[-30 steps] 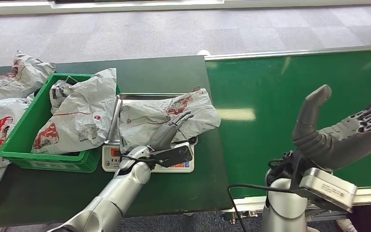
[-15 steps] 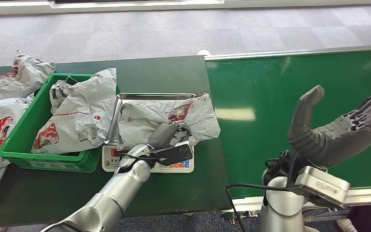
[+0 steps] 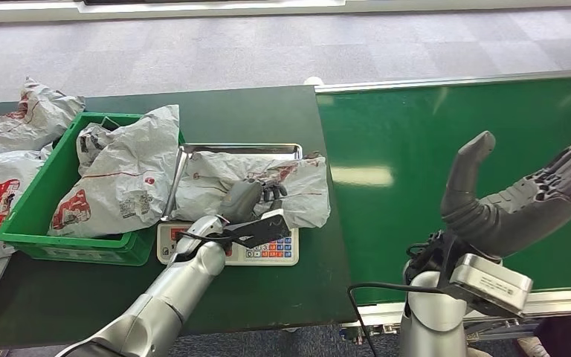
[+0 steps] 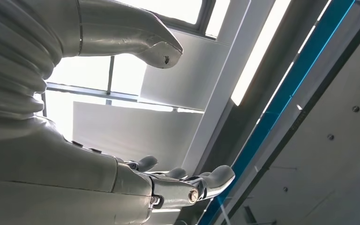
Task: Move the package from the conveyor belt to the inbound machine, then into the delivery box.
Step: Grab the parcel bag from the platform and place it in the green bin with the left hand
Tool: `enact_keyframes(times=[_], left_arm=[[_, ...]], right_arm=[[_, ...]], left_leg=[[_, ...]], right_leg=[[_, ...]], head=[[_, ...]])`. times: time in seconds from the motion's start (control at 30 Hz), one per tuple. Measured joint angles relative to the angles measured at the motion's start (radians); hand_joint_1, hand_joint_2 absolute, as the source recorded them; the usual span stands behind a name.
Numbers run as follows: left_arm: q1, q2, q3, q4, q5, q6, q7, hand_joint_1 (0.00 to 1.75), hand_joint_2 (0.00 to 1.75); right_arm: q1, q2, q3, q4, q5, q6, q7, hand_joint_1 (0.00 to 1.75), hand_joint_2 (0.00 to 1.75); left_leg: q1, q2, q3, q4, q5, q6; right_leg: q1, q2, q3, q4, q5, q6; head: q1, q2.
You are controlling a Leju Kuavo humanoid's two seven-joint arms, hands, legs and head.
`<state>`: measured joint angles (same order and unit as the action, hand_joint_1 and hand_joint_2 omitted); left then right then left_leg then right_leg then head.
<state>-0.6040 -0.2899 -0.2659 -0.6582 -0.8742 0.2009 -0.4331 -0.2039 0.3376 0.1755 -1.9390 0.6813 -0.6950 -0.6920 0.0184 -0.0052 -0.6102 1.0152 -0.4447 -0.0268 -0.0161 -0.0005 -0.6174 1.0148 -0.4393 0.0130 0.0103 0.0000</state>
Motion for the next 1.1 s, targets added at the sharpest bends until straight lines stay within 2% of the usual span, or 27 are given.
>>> enact_keyframes(times=[0.3, 0.47, 0.7, 0.73, 0.77, 0.83, 0.87, 0.9, 1.1], left_arm=[[0.003, 0.008, 0.000, -0.041, -0.035, 0.024, 0.044, 0.00, 1.75], [-0.003, 0.008, -0.008, -0.038, -0.107, -0.019, 0.109, 0.00, 1.75], [-0.045, 0.008, -0.050, 0.038, -0.173, -0.082, 0.179, 0.00, 1.75], [-0.049, 0.008, -0.052, 0.048, -0.174, -0.083, 0.179, 0.08, 1.75], [-0.054, 0.008, -0.053, 0.059, -0.173, -0.082, 0.177, 0.35, 1.75], [-0.061, 0.008, -0.055, 0.081, -0.172, -0.075, 0.168, 1.23, 1.75], [-0.063, 0.008, -0.056, 0.089, -0.171, -0.070, 0.162, 1.58, 1.75], [-0.063, 0.008, -0.056, 0.095, -0.169, -0.065, 0.155, 1.75, 1.75], [-0.063, 0.008, -0.056, 0.106, -0.138, -0.033, 0.113, 1.75, 1.75]], right_arm=[[-0.005, 0.000, 0.000, 0.025, 0.000, 0.000, 0.001, 0.00, 1.75], [-0.007, 0.000, 0.000, 0.041, 0.000, 0.000, 0.001, 0.00, 1.75], [-0.012, 0.001, 0.000, 0.065, 0.000, 0.000, 0.001, 0.00, 1.75], [-0.012, 0.001, 0.000, 0.067, 0.001, 0.000, 0.001, 0.00, 1.75], [-0.013, 0.001, 0.000, 0.069, 0.002, 0.000, 0.002, 0.00, 1.75], [-0.015, 0.001, 0.000, 0.072, 0.005, 0.000, 0.004, 0.00, 1.75], [-0.015, 0.001, 0.000, 0.073, 0.007, 0.000, 0.006, 0.00, 1.75], [-0.016, 0.002, 0.000, 0.073, 0.009, 0.000, 0.009, 0.00, 1.75], [-0.016, 0.002, 0.000, 0.074, 0.019, 0.000, 0.018, 0.00, 1.75]], left_leg=[[0.000, 0.000, 0.000, 0.000, 0.000, 0.000], [0.000, 0.000, 0.000, 0.000, 0.000, 0.000], [0.000, -0.001, 0.001, 0.000, 0.000, 0.000], [0.000, -0.001, 0.001, 0.000, 0.000, 0.000], [0.000, -0.001, 0.001, 0.000, 0.000, 0.000], [0.000, -0.001, 0.002, 0.000, 0.000, 0.000], [0.000, -0.001, 0.002, 0.000, 0.000, 0.000], [0.000, -0.001, 0.002, 0.000, 0.000, 0.000], [0.000, -0.001, 0.002, 0.000, 0.001, 0.000]], right_leg=[[0.000, 0.000, 0.000, 0.000, 0.000, 0.000], [0.000, 0.000, 0.000, 0.000, 0.000, 0.000], [0.000, -0.001, 0.002, 0.000, 0.000, 0.000], [0.000, -0.001, 0.002, 0.000, 0.000, 0.000], [0.000, -0.001, 0.002, 0.000, 0.000, 0.000], [0.000, -0.001, 0.003, 0.000, 0.000, 0.000], [0.000, -0.001, 0.003, 0.000, 0.000, 0.000], [0.000, -0.002, 0.003, 0.000, 0.000, 0.000], [0.000, -0.002, 0.003, 0.000, 0.001, 0.000]], head=[[0.000, 0.000], [0.000, 0.000], [0.000, 0.000], [0.000, 0.000], [0.000, 0.000], [0.000, 0.000], [0.000, 0.000], [0.000, 0.000], [0.000, 0.000]])
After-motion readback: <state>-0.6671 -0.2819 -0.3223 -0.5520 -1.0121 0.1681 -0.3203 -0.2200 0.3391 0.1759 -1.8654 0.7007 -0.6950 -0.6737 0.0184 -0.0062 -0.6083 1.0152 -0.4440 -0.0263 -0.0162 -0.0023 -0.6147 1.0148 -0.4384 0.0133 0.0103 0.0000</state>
